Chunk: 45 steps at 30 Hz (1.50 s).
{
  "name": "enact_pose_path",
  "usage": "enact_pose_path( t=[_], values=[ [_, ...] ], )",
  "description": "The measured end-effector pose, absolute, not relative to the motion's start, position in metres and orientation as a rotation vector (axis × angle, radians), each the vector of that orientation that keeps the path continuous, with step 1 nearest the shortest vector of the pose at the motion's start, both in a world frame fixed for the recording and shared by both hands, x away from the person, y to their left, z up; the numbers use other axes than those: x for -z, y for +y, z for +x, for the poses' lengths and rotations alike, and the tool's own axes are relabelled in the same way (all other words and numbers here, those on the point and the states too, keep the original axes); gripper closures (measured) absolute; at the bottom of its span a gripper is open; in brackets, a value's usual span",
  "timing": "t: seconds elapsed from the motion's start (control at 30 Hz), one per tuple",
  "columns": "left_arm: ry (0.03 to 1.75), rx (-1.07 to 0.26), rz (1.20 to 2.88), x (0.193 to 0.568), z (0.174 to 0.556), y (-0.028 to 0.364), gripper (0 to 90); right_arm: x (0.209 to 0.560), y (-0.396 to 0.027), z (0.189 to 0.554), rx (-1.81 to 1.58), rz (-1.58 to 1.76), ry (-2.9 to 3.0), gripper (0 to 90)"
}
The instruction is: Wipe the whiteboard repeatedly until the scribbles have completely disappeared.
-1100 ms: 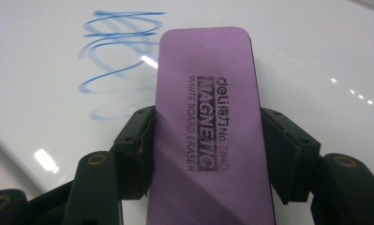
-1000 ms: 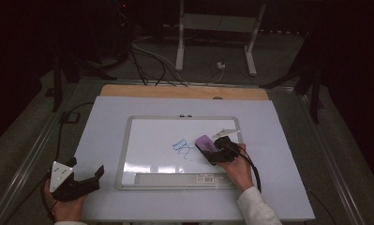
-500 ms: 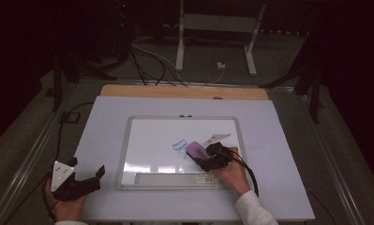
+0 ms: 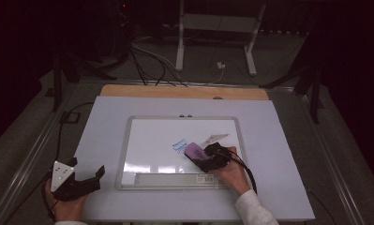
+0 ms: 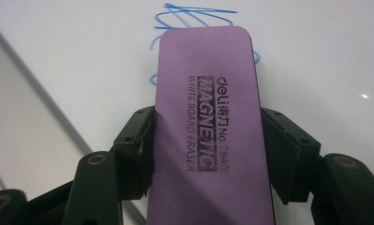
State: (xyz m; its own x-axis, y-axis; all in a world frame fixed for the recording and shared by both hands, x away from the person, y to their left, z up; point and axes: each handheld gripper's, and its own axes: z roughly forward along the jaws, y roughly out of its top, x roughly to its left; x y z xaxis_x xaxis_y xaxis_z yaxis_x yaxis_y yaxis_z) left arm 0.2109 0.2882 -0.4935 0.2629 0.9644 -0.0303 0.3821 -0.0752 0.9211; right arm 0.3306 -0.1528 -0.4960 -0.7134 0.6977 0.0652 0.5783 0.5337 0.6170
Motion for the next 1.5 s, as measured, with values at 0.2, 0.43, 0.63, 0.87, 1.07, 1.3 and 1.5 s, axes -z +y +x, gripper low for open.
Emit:
enact_pose_path(
  t=[0.2,0.43,0.63,0.87,1.07,1.3,1.5],
  values=[
    [1.269,-0.806,1.627,0.494,0.211,0.288,0.6,0.496,-0.163,0.34,-0.898,1.193,2.504,41.2],
    [1.27,-0.805,1.63,0.494,0.211,0.288,0.6,0.496,-0.172,0.346,-0.879,1.252,2.462,41.2],
    [1.268,-0.804,1.635,0.494,0.212,0.287,0.6,0.495,-0.163,0.337,-0.9,1.169,2.537,41.1],
    [1.269,-0.806,1.632,0.494,0.211,0.287,0.6,0.494,-0.15,0.327,-0.902,1.009,2.625,41.2],
    [1.269,-0.806,1.628,0.494,0.211,0.288,0.6,0.494,-0.158,0.336,-0.883,1.086,2.574,41.2],
    [1.268,-0.805,1.637,0.494,0.211,0.287,0.6,0.495,-0.162,0.339,-0.903,1.091,2.584,41.1],
    [1.269,-0.804,1.637,0.494,0.211,0.287,0.6,0.494,-0.152,0.335,-0.916,0.979,2.679,41.2]
  ],
)
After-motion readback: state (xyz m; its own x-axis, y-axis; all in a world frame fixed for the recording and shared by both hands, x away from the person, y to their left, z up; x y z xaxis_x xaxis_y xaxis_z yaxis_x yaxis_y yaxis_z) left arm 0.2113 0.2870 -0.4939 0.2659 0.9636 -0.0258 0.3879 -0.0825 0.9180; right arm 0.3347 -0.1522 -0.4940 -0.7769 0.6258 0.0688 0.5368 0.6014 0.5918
